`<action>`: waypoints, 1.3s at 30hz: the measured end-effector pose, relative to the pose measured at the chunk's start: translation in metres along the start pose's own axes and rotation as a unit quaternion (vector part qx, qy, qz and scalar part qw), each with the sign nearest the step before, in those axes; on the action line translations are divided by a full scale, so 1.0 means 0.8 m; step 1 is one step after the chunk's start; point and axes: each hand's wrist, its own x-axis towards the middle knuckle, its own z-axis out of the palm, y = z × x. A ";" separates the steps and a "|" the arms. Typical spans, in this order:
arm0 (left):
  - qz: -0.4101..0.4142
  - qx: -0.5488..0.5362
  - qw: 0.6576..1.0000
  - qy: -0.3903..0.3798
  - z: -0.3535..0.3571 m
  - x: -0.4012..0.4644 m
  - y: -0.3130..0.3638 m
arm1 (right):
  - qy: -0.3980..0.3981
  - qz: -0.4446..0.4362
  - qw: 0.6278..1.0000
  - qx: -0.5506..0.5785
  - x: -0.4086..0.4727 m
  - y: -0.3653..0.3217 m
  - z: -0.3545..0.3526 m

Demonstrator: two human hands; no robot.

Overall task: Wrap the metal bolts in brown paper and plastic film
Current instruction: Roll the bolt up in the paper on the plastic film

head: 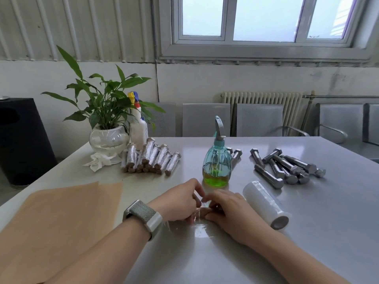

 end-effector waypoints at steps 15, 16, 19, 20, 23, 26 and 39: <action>0.087 -0.070 0.977 0.185 -0.052 -0.031 -0.040 | -0.018 -0.058 0.998 -0.034 -0.001 0.005 0.002; 0.080 -0.029 0.979 0.183 -0.064 -0.038 -0.053 | -0.020 -0.056 0.998 -0.036 -0.001 0.004 0.002; 0.033 0.030 0.994 0.104 -0.077 -0.052 -0.079 | -0.026 -0.050 0.998 -0.039 -0.001 0.003 0.002; 0.026 0.030 0.996 0.083 -0.074 -0.053 -0.082 | -0.026 -0.048 0.998 -0.037 -0.001 0.003 0.001; 0.031 0.037 0.997 0.065 -0.058 -0.049 -0.080 | -0.023 -0.046 0.998 -0.035 0.000 0.001 0.001; 0.033 0.089 0.992 0.078 -0.042 -0.045 -0.075 | -0.020 -0.039 0.998 -0.035 0.000 -0.001 0.001; 0.082 -0.070 0.990 0.089 -0.042 -0.038 -0.036 | 0.027 0.003 1.000 0.009 -0.011 -0.003 -0.002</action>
